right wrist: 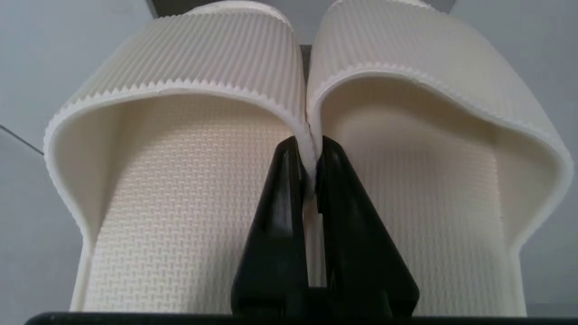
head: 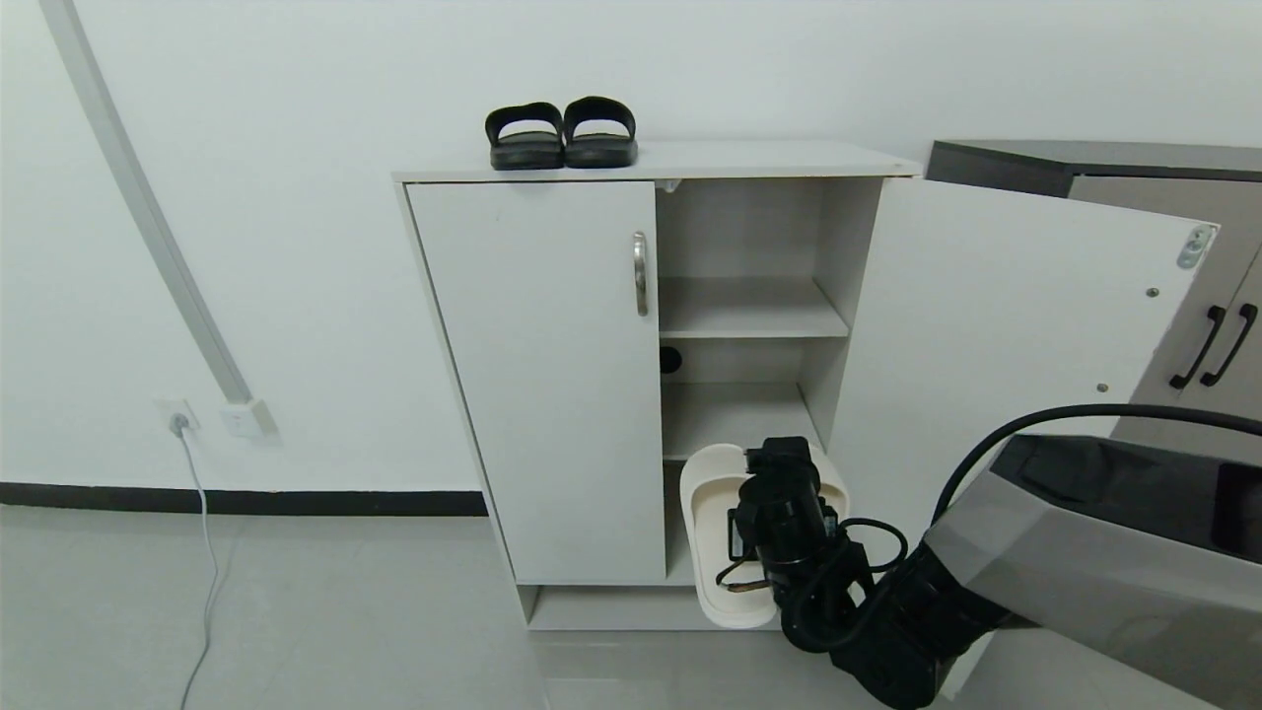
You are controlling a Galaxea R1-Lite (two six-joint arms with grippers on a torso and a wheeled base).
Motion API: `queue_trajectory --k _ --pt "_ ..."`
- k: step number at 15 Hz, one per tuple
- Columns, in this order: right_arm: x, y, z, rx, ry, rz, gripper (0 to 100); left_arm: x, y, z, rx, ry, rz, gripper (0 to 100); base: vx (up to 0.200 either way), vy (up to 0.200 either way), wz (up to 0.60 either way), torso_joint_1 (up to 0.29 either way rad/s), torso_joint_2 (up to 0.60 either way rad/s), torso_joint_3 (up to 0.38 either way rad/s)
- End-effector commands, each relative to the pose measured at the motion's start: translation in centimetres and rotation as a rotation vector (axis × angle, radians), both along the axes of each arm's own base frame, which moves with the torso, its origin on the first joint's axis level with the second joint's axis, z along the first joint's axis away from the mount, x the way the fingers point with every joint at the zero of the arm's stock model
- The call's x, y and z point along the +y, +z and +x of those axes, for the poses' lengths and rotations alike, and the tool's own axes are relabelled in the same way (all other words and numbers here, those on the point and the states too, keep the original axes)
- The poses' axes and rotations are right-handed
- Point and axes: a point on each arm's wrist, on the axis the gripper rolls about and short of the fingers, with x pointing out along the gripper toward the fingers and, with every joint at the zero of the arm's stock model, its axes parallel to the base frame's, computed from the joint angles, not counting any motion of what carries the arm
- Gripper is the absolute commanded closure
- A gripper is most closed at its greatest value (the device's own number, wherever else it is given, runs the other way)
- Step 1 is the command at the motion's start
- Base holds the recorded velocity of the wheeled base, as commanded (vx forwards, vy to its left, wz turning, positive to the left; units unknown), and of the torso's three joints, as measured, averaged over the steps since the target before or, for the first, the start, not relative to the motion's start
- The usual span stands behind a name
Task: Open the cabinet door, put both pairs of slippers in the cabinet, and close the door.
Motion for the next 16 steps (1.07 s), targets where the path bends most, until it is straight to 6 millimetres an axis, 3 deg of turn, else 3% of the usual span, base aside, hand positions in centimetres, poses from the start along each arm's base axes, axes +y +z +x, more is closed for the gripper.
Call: queue_trajectory --k 1,7,11,12,16 --pt "0.0 -0.5 0.0 0.008 0.000 -0.008 100 0.0 0.0 0.0 0.002 0.000 0.000 100 0.000 0.000 0.00 0.007 0.00 -0.076" --pt "-0.1 -0.7 0.3 0.017 0.015 -0.001 100 0.0 0.0 0.0 0.001 -0.002 0.000 100 0.000 0.000 0.00 0.004 0.00 -0.178" --pt "-0.2 -1.8 0.8 0.030 0.015 -0.003 100 0.0 0.0 0.0 0.001 0.000 0.000 100 0.000 0.000 0.00 -0.002 0.00 -0.198" --pt "-0.2 -2.8 1.1 0.022 0.014 -0.001 100 0.0 0.0 0.0 0.001 0.000 0.000 100 0.000 0.000 0.00 0.002 0.00 -0.193" --pt "-1.2 -2.1 2.2 -0.157 0.014 0.004 100 0.0 0.0 0.0 0.002 0.001 0.000 100 0.000 0.000 0.00 0.004 0.00 -0.052"
